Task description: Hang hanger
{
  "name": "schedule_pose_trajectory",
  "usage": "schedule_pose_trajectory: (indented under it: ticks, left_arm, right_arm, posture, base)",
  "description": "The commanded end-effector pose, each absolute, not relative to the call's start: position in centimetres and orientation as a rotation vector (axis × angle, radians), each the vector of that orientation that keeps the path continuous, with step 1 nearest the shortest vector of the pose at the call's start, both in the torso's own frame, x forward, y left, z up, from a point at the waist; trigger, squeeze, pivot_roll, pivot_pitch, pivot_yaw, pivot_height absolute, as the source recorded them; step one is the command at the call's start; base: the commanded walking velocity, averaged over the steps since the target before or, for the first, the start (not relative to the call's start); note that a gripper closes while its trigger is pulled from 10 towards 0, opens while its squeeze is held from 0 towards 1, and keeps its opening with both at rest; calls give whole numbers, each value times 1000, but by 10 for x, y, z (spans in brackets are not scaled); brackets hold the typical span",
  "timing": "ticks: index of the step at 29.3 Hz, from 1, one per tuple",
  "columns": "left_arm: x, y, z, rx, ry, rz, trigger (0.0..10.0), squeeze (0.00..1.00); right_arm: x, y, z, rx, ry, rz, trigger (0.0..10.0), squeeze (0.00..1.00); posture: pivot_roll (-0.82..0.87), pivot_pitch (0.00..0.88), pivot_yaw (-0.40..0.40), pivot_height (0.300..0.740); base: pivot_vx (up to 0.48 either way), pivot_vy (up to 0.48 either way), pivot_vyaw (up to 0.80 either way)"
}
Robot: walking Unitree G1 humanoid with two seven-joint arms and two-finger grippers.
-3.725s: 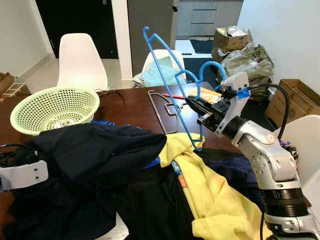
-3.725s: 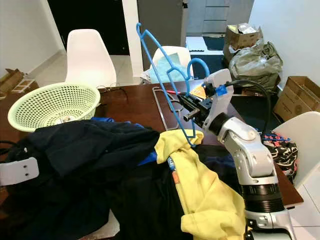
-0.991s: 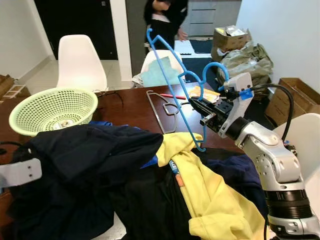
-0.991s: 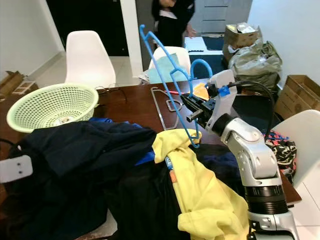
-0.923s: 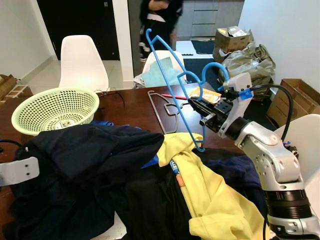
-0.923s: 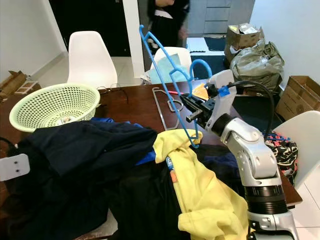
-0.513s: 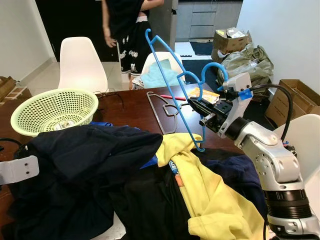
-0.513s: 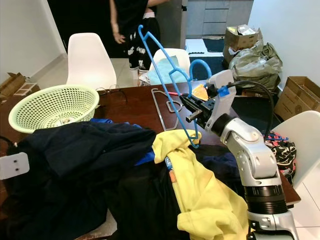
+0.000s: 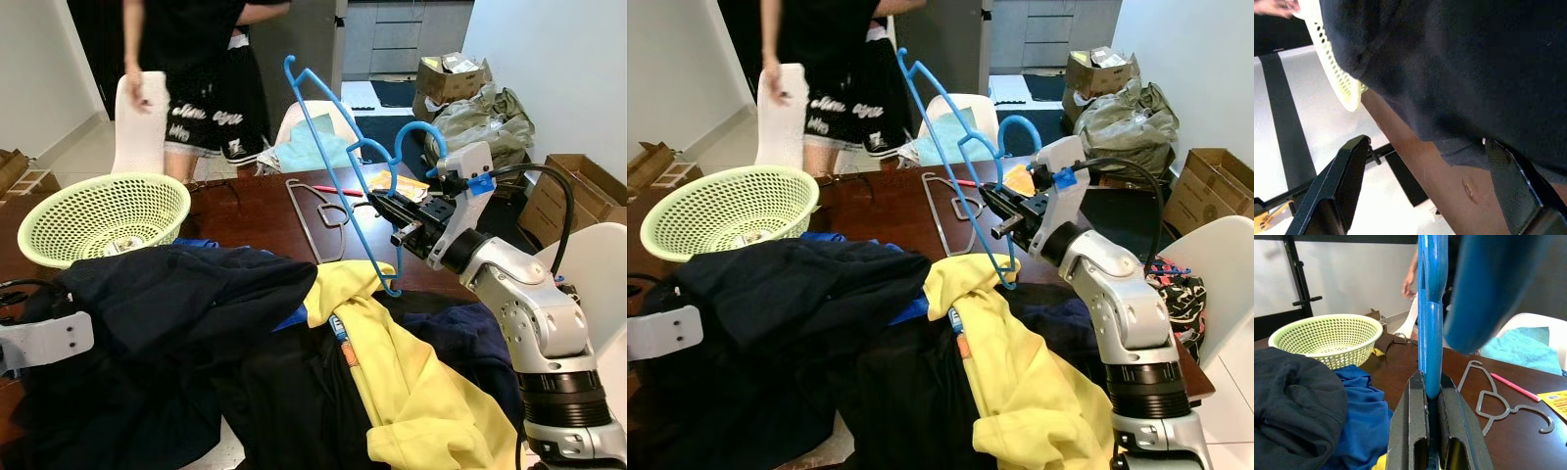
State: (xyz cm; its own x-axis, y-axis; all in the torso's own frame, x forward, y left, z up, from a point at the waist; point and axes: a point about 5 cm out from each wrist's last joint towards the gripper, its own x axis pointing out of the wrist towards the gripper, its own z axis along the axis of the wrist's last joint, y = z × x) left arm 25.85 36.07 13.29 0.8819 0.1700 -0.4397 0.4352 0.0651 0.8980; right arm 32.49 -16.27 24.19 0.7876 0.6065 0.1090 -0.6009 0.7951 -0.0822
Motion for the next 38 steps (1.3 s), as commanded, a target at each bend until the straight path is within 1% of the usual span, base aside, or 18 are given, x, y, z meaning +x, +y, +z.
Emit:
schedule_pose_trajectory:
  ticks: [1,5,6,8,9,16,24,28,30,34,35,36,37,38]
  left_arm:
    - [262,354,132,1517,470,-221,10000,0]
    - [265,348,131,1513,444,-232,10000,0]
    - [265,346,130,1510,436,-236,3333,0]
    - [266,345,130,1508,430,-238,3333,0]
    - [267,344,130,1505,427,-239,0,0]
    - [268,344,131,1503,417,-232,0,0]
    - [273,342,139,1499,365,-193,0,0]
    - [281,333,157,1468,267,-141,0,0]
    - [281,333,157,1468,267,-141,0,0]
    - [286,326,170,1442,198,-119,0,0]
    - [289,321,178,1420,156,-109,0,0]
    - [289,321,178,1420,156,-109,0,0]
    - [292,316,186,1374,112,-98,0,0]
    - [292,316,186,1374,112,-98,0,0]
  right_arm:
    - [325,-162,249,-48,-153,656,10000,0]
    - [324,-161,250,-47,-153,657,10000,0]
    - [324,-161,250,-47,-153,658,10000,0]
    - [324,-161,249,-47,-153,659,10000,0]
    - [324,-161,249,-46,-153,658,10000,0]
    - [324,-161,249,-45,-152,658,10000,0]
    - [324,-160,248,-41,-149,662,10000,0]
    - [324,-159,248,-41,-146,665,10000,0]
    - [324,-159,248,-41,-146,665,10000,0]
    - [324,-159,247,-39,-146,666,10000,0]
    - [324,-158,247,-38,-147,667,10000,0]
    - [324,-158,247,-38,-147,667,10000,0]
    - [324,-157,247,-36,-147,669,10000,0]
    - [324,-157,247,-36,-147,669,10000,0]
  posture:
    - [-36,11,18,740]
    - [-35,12,18,740]
    - [-36,13,19,740]
    - [-36,13,19,740]
    - [-36,13,20,740]
    - [-35,15,19,740]
    - [-34,15,17,740]
    - [-33,15,14,740]
    - [-33,15,14,740]
    - [-31,14,13,740]
    - [-31,12,14,740]
    - [-31,12,14,740]
    - [-31,11,14,740]
    - [-31,11,14,740]
  base:
    - [0,0,0]
    - [0,0,0]
    - [0,0,0]
    - [0,0,0]
    - [0,0,0]
    - [0,0,0]
    - [0,0,0]
    - [0,0,0]
    - [0,0,0]
    - [0,0,0]
    - [0,0,0]
    - [0,0,0]
    - [0,0,0]
    - [0,0,0]
